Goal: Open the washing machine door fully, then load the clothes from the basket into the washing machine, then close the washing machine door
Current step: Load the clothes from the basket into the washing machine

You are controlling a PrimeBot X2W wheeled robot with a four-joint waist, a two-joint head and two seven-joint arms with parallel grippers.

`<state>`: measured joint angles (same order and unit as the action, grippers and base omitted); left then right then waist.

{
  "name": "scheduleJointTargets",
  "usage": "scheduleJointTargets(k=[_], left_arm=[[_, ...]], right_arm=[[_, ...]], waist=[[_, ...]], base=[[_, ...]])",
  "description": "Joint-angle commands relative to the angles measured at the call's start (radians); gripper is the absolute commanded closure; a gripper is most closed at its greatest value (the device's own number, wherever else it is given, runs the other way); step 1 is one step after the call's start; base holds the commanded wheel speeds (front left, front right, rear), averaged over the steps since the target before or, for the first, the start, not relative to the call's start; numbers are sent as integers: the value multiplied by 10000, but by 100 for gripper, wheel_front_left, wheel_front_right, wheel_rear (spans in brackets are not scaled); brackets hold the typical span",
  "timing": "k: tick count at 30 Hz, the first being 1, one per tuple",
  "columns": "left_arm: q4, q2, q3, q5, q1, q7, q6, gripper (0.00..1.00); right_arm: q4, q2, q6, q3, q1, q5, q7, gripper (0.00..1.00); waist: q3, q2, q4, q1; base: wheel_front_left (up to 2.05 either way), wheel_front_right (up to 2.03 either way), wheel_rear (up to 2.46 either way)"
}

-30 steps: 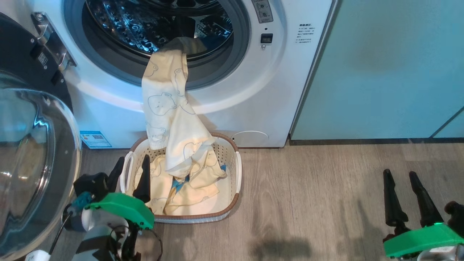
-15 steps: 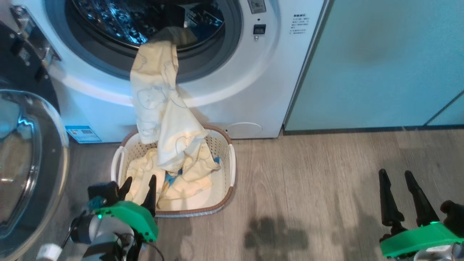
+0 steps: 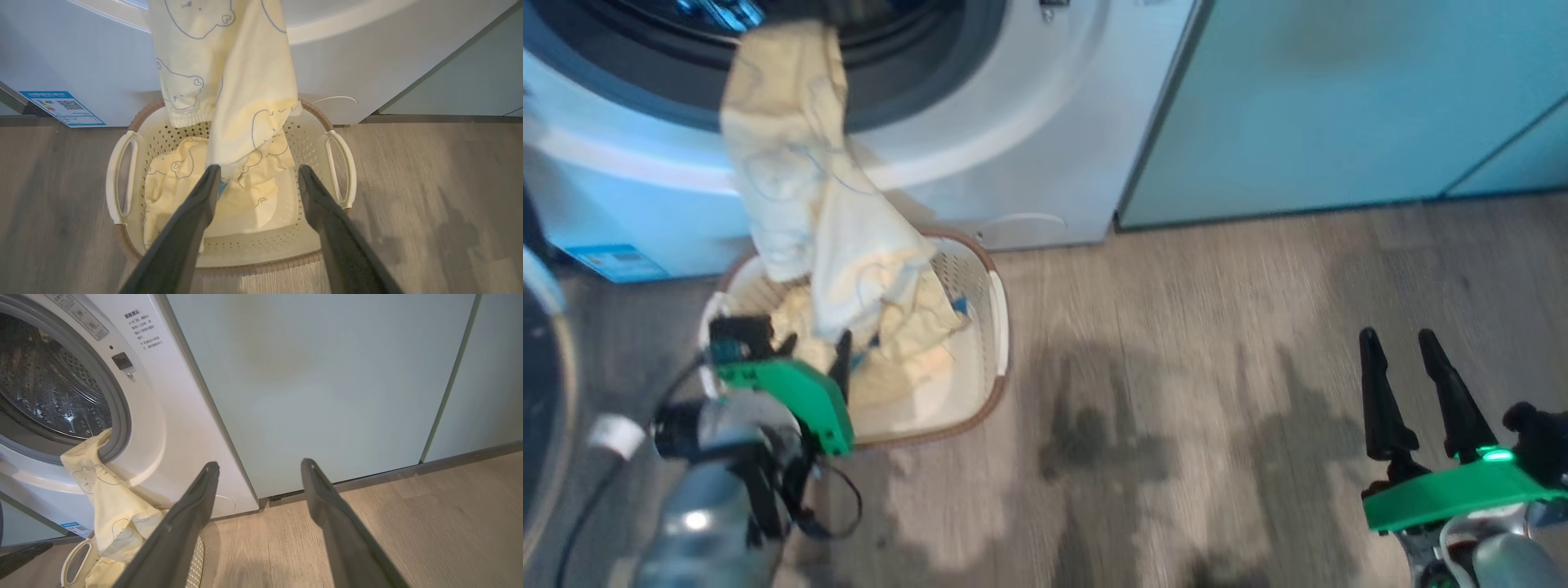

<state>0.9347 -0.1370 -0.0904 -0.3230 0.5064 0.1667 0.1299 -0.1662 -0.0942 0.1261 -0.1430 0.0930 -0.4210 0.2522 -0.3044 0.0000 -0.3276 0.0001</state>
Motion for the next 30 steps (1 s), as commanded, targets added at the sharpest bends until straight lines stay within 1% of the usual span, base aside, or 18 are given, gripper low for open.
scheduleJointTargets(k=[1,6,9,15,23,30], left_arm=[[123,-444,139,-127,679,-40,6,0],[1133,-840,-138,-482,2012,-296,7,0],[1628,-1084,-369,-519,2725,-402,7,0],[2410,-1496,-697,-649,3721,-424,7,0],[2898,-2070,-1153,-588,4885,-307,7,0],[2988,-2196,-1683,-696,5907,-226,7,0]], right_arm=[[352,-71,46,-198,344,37,95,0],[430,51,46,-224,657,53,95,0],[489,130,46,-273,877,55,95,0],[523,255,46,-481,1248,54,95,0],[561,341,46,-567,1567,46,95,0],[550,396,46,-673,1777,38,95,0]], waist=[[-534,0,-304,-1],[-1319,0,-536,-1],[-1811,0,-695,-1],[-2561,0,-1025,-1],[-3408,0,-1338,-1],[-4022,0,-1450,-1]], base=[[0,0,0],[0,0,0],[0,0,0],[0,0,0],[0,0,0],[0,0,0]])
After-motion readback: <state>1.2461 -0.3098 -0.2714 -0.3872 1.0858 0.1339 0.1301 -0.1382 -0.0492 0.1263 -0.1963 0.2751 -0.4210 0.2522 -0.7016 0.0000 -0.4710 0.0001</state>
